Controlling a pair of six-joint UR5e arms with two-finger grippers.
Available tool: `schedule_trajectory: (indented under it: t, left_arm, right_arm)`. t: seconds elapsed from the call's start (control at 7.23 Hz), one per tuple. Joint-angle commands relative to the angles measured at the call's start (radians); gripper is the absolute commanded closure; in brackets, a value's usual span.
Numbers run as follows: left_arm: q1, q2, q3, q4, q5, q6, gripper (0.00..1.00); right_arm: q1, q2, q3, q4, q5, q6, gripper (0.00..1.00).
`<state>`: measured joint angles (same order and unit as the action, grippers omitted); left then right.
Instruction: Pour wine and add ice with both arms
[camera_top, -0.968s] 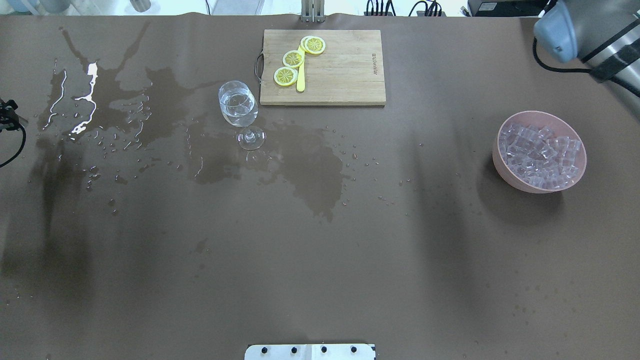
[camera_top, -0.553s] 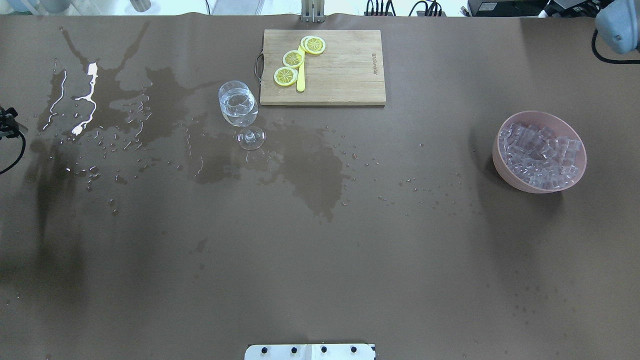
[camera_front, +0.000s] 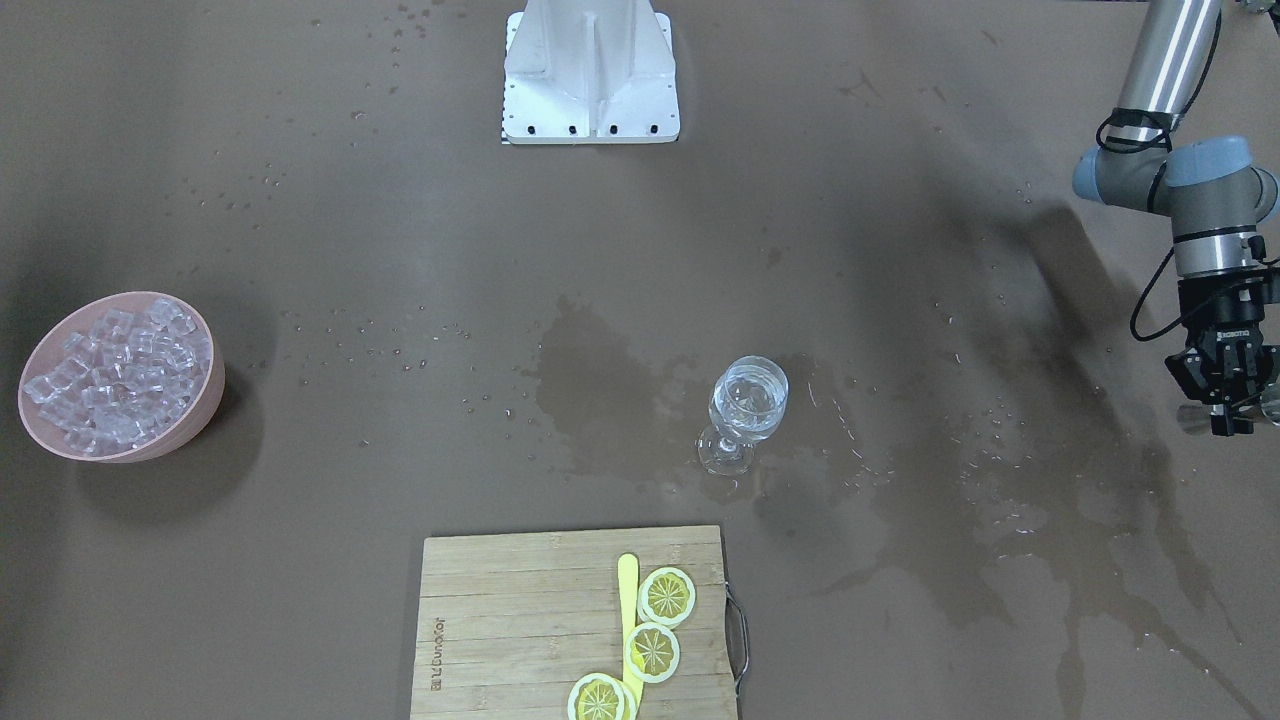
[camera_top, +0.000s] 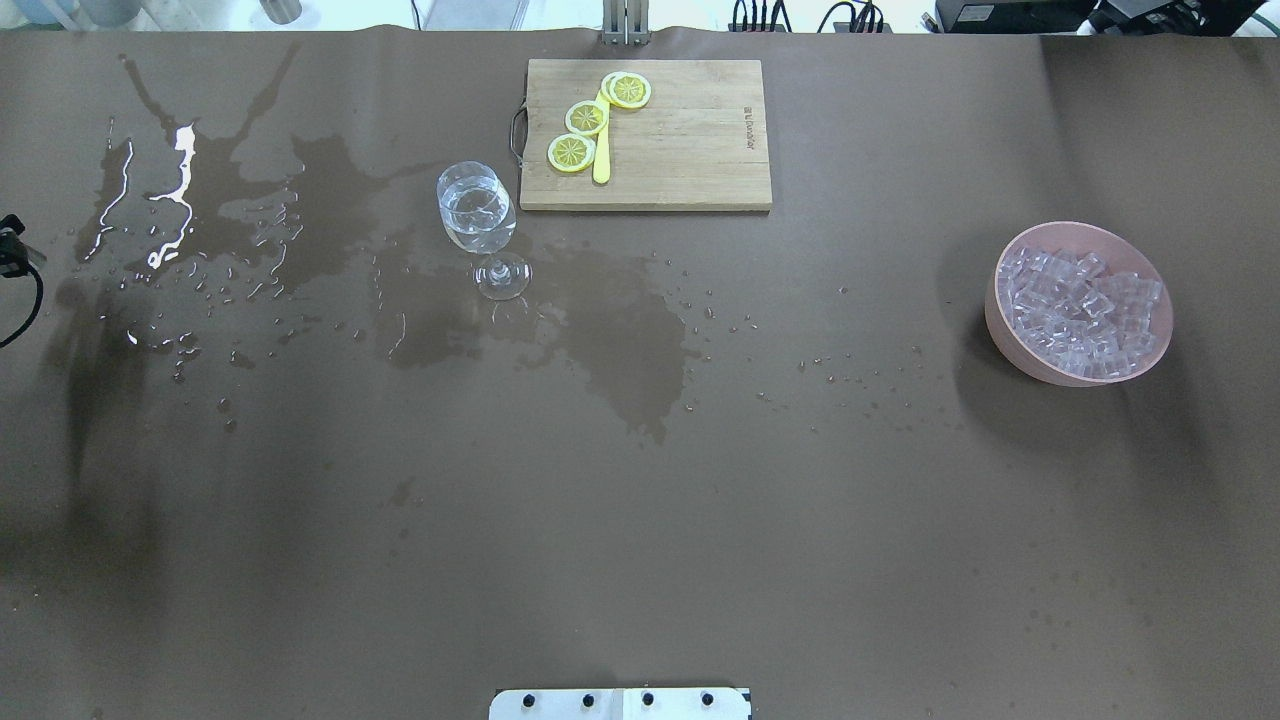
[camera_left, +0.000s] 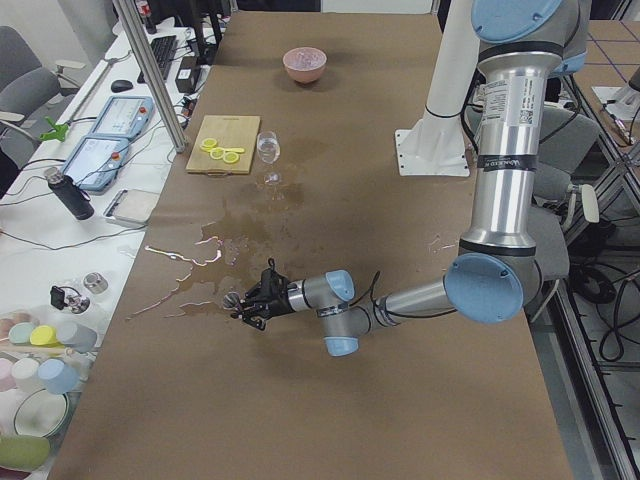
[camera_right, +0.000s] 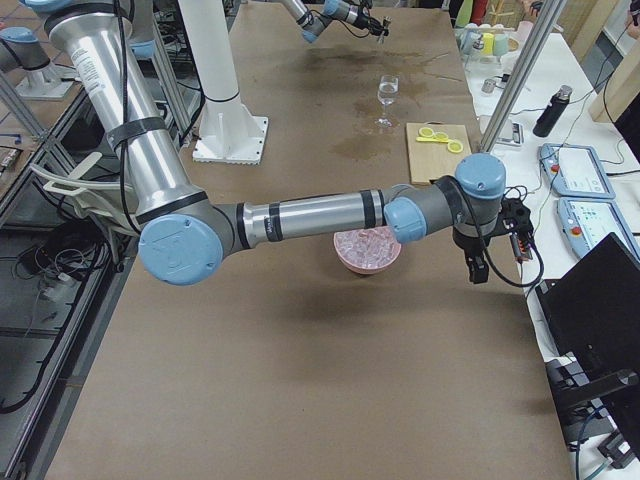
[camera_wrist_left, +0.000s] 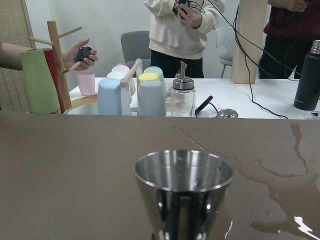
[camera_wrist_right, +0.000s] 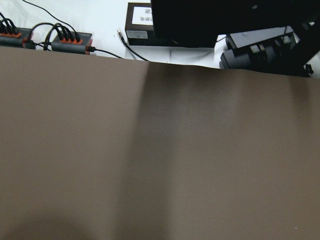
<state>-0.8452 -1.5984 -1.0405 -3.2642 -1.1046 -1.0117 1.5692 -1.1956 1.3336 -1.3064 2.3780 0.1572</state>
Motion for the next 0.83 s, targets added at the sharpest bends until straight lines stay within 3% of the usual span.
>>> schedule_trajectory:
  t: [0.0, 0.69]
  left_arm:
    - [0.026, 0.0, 0.007, -0.002, 0.054, -0.008, 0.76]
    - [0.066, 0.0, 0.022, -0.012, 0.054, -0.014, 0.76]
  right_arm:
    - [0.063, -0.093, -0.001, 0.001, 0.018, -0.115, 0.0]
    - [0.159, -0.188, -0.014, -0.004, 0.02, -0.239, 0.0]
